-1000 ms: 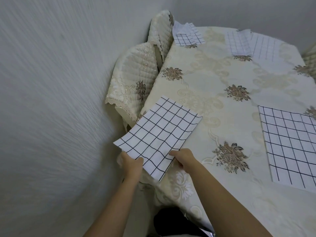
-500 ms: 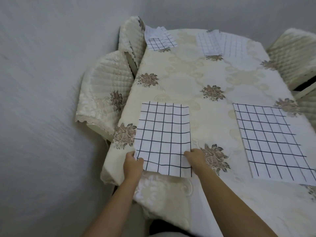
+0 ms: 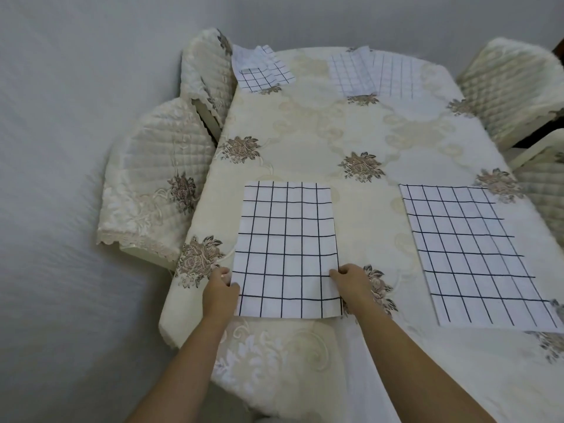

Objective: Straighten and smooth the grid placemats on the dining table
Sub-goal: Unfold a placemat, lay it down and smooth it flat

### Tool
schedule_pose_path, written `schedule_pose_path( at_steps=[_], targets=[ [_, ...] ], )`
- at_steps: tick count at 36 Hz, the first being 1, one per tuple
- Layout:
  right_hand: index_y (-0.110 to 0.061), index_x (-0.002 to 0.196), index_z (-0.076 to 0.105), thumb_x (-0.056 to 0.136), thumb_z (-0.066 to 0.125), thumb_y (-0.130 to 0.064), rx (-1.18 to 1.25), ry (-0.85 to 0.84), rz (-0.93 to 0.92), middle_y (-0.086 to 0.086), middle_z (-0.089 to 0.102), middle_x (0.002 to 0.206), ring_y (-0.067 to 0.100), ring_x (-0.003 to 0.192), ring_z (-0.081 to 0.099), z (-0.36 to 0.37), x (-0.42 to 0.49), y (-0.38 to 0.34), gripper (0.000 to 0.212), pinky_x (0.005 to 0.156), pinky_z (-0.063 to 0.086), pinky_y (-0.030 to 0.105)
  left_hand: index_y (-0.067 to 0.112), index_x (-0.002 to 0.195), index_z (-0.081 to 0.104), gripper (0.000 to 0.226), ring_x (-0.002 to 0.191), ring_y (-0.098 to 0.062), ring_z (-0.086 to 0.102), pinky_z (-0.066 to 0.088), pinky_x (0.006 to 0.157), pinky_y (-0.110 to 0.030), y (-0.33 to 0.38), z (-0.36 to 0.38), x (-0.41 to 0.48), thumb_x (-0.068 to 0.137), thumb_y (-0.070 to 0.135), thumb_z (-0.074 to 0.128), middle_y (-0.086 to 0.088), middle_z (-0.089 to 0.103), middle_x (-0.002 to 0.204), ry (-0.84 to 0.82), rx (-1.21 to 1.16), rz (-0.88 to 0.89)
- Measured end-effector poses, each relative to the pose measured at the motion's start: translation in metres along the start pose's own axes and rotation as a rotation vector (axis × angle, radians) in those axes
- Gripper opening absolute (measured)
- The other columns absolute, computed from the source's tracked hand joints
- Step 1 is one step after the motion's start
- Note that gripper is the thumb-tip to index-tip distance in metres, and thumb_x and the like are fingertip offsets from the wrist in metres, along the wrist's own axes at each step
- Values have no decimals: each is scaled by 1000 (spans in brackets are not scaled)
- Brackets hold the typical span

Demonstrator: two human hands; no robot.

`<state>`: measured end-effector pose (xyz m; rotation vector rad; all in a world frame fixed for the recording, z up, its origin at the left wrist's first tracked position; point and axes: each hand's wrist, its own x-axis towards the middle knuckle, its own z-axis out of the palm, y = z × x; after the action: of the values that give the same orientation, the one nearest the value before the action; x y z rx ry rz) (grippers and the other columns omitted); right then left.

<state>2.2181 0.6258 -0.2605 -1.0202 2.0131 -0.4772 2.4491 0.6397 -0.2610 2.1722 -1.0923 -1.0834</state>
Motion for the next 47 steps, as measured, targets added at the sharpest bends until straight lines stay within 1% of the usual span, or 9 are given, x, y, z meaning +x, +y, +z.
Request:
schedule_pose_path(
  at_steps=[5, 9, 14, 17, 31, 36, 41, 44, 47],
  targets=[
    [-7, 61, 52, 91, 53, -22, -43, -12, -30, 11, 47, 56, 16, 54, 41, -1, 10, 5, 34, 56, 32, 28, 4, 127, 46, 36, 109, -33, 54, 42, 85, -33, 2, 2, 8, 91, 4, 48, -18, 56, 126, 5, 59, 26],
    [-17, 56, 39, 91, 53, -25, -98, -19, -81, -3, 41, 53, 12, 50, 38, -3, 12, 6, 39, 49, 29, 27, 4, 127, 47, 35, 111, -31, 53, 41, 86, -33, 3, 5, 14, 92, 9, 51, -16, 55, 127, 6, 92, 54],
    [-10, 71, 53, 91, 54, -28, -114, -34, -112, 2, 53, 63, 19, 62, 51, -8, 12, 8, 27, 59, 38, 29, 3, 122, 50, 32, 103, -31, 55, 39, 80, -31, 1, 5, 20, 92, 14, 53, -16, 59, 119, 17, 92, 64],
    [-9, 71, 52, 91, 54, -26, -124, -27, -117, 2, 50, 63, 18, 64, 47, -8, 15, 8, 26, 56, 33, 28, 2, 117, 52, 27, 88, -23, 50, 37, 76, -29, 0, 4, 25, 92, 11, 53, -16, 61, 112, -3, 125, 69],
    [-9, 80, 56, 89, 58, -24, -208, -36, -138, 0, 54, 73, 18, 75, 50, -7, 17, 11, 18, 66, 35, 26, 3, 116, 52, 27, 88, -20, 50, 38, 76, -29, -6, -1, 33, 91, 11, 55, -13, 60, 108, -63, 167, 98],
    [-10, 95, 49, 93, 51, -32, 92, 61, -56, 1, 55, 80, 15, 73, 49, -11, 11, 7, 23, 61, 34, 26, 2, 117, 49, 31, 88, -27, 53, 44, 77, -35, -9, 0, 28, 90, 17, 55, -10, 57, 97, 18, 216, 139],
    [-6, 111, 47, 98, 37, -23, 119, 233, -148, 5, 58, 80, 19, 66, 53, -1, -1, 4, 24, 57, 40, 32, -5, 109, 56, 32, 105, -41, 53, 45, 87, -50, -13, 13, 18, 80, 8, 63, -25, 56, 113, 214, 621, 440],
    [-7, 117, 52, 94, 40, -13, -91, 219, -328, 8, 58, 100, 25, 88, 57, 21, -7, -3, 27, 73, 42, 31, -3, 101, 62, 29, 107, -43, 60, 50, 84, -54, -9, 34, 13, 71, -1, 63, -26, 61, 114, 172, 726, 742],
    [-2, 105, 64, 81, 41, -9, -321, 218, -639, 14, 65, 101, 32, 88, 65, 50, -11, -11, 34, 70, 53, 37, 4, 102, 62, 35, 109, -34, 62, 52, 81, -50, 2, 56, 5, 74, 10, 43, -18, 64, 117, 25, 778, 907]
  ],
)
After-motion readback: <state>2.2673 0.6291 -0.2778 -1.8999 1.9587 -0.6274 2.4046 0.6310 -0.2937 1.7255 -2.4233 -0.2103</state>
